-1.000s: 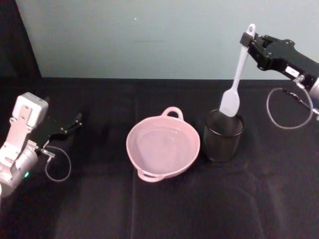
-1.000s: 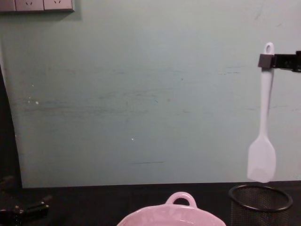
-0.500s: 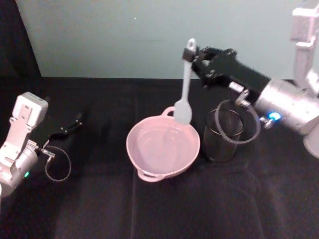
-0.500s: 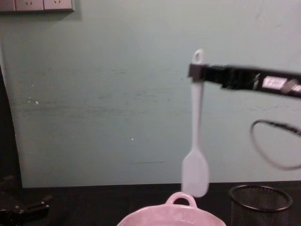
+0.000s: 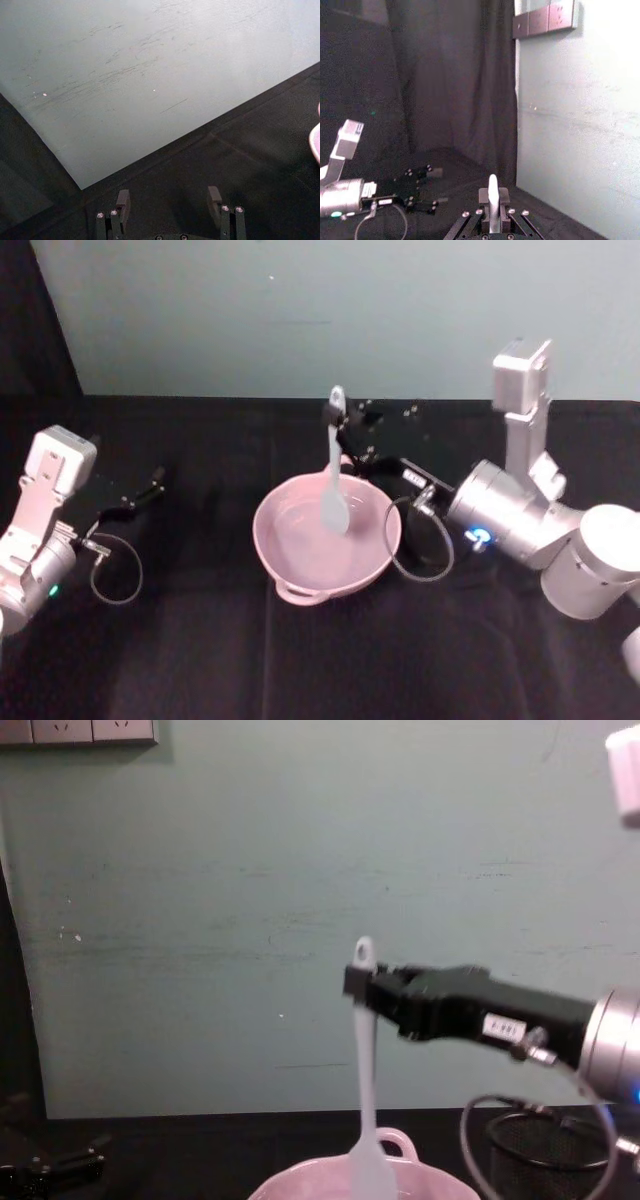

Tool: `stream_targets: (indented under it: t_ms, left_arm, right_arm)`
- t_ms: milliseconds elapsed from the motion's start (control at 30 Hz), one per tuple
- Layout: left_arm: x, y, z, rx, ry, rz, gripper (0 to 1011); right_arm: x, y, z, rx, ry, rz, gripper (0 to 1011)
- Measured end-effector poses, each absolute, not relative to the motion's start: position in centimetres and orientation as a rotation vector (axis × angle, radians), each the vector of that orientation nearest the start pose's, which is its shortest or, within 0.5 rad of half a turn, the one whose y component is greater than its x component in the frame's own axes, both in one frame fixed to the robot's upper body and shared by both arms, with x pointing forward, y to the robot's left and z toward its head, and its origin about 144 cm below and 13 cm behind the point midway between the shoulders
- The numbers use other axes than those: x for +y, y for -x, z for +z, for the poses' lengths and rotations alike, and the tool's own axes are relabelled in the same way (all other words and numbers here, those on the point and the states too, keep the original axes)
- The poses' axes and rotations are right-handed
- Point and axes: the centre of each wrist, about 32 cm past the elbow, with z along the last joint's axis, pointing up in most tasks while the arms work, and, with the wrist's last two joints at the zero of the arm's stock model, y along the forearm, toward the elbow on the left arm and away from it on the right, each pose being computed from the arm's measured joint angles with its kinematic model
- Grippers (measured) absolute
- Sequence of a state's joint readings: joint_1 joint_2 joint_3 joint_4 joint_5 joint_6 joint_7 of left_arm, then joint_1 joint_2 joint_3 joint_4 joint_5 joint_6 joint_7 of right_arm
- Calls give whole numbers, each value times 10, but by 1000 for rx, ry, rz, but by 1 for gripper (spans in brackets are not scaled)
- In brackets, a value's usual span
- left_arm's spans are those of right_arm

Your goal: Use the one hand to pick up the spoon and stir the clear water in the bowl.

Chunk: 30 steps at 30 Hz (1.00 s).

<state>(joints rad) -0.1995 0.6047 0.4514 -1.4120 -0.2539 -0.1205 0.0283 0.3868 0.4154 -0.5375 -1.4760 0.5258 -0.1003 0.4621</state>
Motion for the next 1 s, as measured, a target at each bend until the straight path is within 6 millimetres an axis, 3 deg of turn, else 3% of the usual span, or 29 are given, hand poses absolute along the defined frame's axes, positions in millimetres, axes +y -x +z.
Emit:
stream_targets:
  t_ms: [333, 667, 1000]
  left_arm:
    - [310, -489, 1140, -285, -305, 1248, 1011]
    - [310, -489, 1140, -285, -304, 1248, 1011]
    - [310, -489, 1140, -285, -305, 1248, 1011]
  right_arm:
    - [-189, -530, 1184, -75, -91, -620, 118]
    - [-176, -560, 1179, -79, -115, -608, 118]
    - [-191, -581, 1181, -120, -100, -682, 118]
